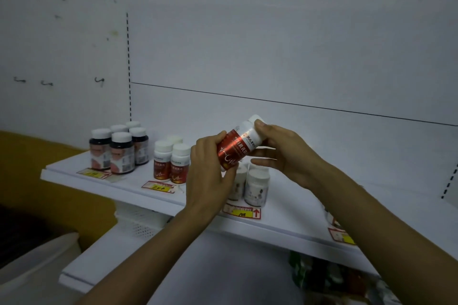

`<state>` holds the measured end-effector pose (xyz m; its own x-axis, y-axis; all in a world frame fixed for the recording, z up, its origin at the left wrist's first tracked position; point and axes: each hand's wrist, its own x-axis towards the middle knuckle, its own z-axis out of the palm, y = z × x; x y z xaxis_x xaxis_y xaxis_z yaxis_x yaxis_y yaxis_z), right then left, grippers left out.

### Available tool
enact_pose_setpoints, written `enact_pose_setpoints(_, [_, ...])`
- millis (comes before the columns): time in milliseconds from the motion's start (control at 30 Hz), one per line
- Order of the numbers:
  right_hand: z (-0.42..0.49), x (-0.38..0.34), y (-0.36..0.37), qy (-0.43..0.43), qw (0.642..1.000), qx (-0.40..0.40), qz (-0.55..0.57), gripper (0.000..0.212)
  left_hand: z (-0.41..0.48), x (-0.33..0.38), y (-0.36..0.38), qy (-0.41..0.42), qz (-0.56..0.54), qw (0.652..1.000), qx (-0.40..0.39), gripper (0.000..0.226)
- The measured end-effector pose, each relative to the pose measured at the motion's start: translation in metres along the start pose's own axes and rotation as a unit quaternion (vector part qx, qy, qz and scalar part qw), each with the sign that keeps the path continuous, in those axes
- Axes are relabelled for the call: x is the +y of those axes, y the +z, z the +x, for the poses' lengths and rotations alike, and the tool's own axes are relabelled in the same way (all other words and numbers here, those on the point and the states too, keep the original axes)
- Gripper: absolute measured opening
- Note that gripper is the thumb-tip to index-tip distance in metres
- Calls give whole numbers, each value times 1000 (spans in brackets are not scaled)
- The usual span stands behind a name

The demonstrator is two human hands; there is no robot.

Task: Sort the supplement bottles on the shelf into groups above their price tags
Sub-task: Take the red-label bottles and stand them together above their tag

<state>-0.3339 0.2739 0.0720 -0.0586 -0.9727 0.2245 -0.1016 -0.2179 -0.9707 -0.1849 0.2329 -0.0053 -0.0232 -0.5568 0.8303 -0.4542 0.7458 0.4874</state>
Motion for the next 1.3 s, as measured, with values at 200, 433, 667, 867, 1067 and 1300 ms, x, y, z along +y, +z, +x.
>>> enact_pose_setpoints(200, [46,-3,45,-14,1000,-1,-17,30,29,-52,-17,-1,15,999,30,63])
enact_pose_setpoints(433, [112,-7,78,-40,995,81,-45,34,82,-110,-26,-25,-36,995,-94,90])
enact_pose_setpoints(667, [168,-5,78,-52,979,167,-106,39,127,-171,-32,-37,59,956,-285,87])
enact_pose_setpoints(867, [205,16,89,26,964,147,-222,38,142,-213,-50,-47,77,894,-439,87])
enact_pose_setpoints(1067, [227,59,111,98,948,99,-287,30,144,-226,-49,-9,82,866,-493,75])
enact_pose_setpoints(1300, [234,79,120,178,929,5,-324,39,143,-234,-43,17,96,874,-477,69])
